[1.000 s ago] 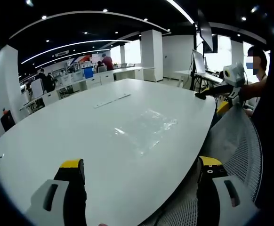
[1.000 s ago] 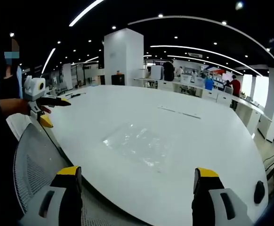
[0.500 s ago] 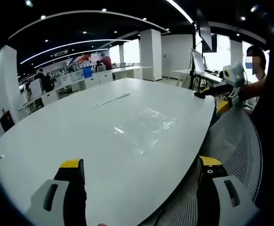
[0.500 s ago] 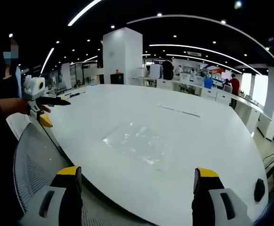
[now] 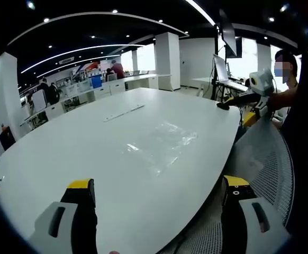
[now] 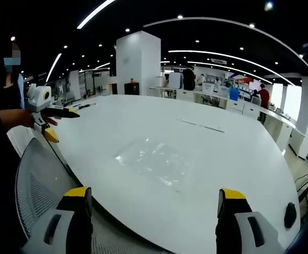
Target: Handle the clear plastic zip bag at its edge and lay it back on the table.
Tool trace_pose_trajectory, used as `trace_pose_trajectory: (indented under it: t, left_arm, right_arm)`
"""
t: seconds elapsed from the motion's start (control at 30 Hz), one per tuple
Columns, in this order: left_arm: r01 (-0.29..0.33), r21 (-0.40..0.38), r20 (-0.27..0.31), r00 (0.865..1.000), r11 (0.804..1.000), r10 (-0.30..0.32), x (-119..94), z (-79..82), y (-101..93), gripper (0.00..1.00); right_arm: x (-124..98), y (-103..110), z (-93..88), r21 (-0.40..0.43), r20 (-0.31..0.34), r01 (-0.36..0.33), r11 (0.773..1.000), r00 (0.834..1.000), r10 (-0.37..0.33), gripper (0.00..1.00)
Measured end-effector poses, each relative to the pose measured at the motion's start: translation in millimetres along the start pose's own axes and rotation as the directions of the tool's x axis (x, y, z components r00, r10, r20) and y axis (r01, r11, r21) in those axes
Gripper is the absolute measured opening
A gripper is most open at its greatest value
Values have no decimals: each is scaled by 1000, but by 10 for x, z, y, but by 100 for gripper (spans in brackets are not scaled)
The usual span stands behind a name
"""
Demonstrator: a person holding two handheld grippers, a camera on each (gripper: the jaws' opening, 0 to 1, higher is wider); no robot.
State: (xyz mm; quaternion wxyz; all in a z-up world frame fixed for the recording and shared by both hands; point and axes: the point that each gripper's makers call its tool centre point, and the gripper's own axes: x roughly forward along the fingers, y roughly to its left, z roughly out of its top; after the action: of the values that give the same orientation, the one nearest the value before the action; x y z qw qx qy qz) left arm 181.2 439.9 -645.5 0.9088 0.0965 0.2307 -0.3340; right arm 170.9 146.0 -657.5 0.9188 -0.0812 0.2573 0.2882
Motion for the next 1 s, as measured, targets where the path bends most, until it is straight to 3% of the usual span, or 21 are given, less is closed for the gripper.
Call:
trace_pose_trajectory:
  t: [1.0]
  left_arm:
    - [10, 3, -6, 1000, 1000, -10, 18, -2, 16, 99]
  right_arm:
    - [-8, -49, -14, 11, -6, 19, 1000, 1000, -19, 99]
